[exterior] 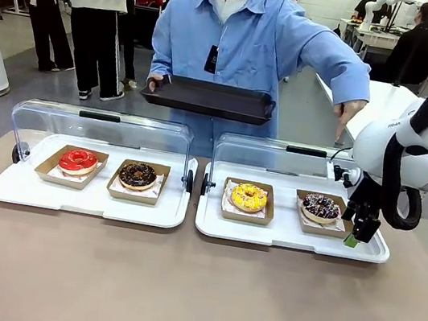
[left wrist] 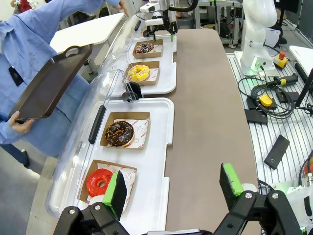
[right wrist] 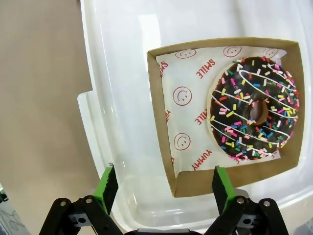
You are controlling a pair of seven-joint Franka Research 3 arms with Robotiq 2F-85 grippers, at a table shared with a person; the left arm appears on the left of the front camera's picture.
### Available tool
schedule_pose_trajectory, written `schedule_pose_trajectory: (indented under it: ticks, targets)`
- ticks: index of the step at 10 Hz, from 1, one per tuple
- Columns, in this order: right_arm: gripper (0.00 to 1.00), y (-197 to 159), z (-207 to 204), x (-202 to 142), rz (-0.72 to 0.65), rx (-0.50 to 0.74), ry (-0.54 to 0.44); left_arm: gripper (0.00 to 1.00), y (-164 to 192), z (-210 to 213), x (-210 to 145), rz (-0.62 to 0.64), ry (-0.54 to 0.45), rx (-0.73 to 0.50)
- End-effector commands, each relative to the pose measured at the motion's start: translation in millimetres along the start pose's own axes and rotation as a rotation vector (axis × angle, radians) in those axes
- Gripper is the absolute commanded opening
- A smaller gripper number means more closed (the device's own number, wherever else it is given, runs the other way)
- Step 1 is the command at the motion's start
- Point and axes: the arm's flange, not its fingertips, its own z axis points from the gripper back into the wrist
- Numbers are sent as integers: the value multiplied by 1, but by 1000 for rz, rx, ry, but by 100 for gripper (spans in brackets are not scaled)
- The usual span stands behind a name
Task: Provide the desired donut to the person.
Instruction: Pick up and lift the Paper togo box containing the Donut pointed at by the person.
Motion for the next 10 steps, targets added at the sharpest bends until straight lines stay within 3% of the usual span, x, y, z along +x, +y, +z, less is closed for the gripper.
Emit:
schedule_pose_trajectory:
  ticks: [1,5,6,7,8,10]
  targets:
    - [100,-7,-7,-2,3,7,-29,100,1,1,1,-17,-25,5]
    - [100,-10,-15,-6,1,26,-29,100,1,1,1,-17,-25,5]
    - [43,-10,-15,-6,17,15,-35,100,1,1,1,-17,-25,5]
    - [41,-10,-14,-6,21,14,-38,100,1,1,1,-17,-25,5]
    - [0,-10,-14,-6,20,11,-41,100,1,1,1,-17,-25,5]
    - [0,-10,-14,-7,15,6,-45,100,1,1,1,-17,-25,5]
